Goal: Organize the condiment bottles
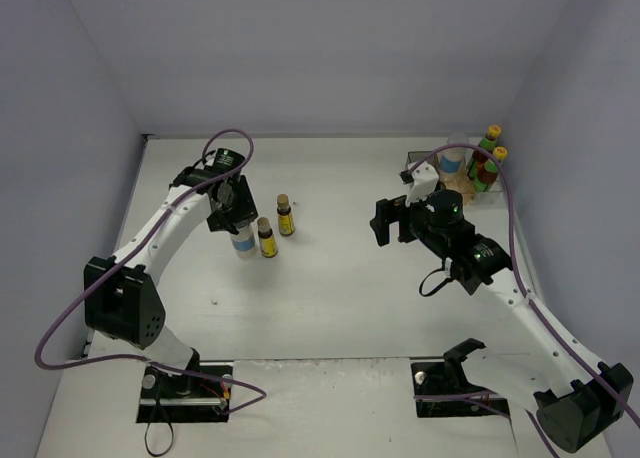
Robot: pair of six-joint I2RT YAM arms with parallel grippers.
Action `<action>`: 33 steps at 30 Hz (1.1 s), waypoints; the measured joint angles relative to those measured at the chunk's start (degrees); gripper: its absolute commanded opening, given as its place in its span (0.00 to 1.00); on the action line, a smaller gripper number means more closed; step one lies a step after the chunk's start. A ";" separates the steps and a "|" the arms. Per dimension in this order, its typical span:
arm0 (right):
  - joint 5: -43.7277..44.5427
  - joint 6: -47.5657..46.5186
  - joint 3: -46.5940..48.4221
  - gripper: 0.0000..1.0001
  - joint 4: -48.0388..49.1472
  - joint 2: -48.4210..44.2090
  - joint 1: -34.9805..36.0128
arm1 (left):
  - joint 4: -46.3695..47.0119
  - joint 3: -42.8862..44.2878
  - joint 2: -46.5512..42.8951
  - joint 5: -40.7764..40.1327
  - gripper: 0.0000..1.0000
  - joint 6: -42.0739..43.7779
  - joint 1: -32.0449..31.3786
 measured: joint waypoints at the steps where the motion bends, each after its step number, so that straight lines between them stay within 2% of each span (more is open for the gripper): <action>1: 0.00 0.00 0.00 0.96 0.00 0.00 0.00 | -0.59 0.04 -0.20 -0.42 0.02 0.35 0.00; 5: 0.02 0.02 0.00 0.96 0.00 0.00 0.00 | -6.45 2.51 -0.98 -3.08 0.00 3.58 0.11; 9: 0.15 0.00 0.02 0.96 -0.02 0.00 -0.24 | -11.26 10.56 -1.86 -3.17 0.00 8.44 0.15; 17: 3.69 0.31 2.34 0.95 -1.14 -0.04 -1.53 | -15.43 32.61 -2.40 5.77 0.00 16.68 -1.22; 21: 6.56 0.79 3.80 0.96 -2.38 -0.39 -2.69 | -18.36 41.48 -0.24 7.96 0.00 18.64 -7.76; 24: 8.55 1.86 4.39 0.95 -3.98 -1.07 -4.20 | -19.34 47.50 4.17 8.96 0.00 19.34 -15.08; 29: 11.61 4.50 4.74 0.95 -7.50 -2.58 -7.65 | -17.44 49.92 13.25 10.58 0.00 19.65 -22.99; 33: 12.59 6.58 5.31 0.95 -11.67 -4.11 -11.67 | -14.82 50.64 22.01 10.95 0.00 19.67 -25.40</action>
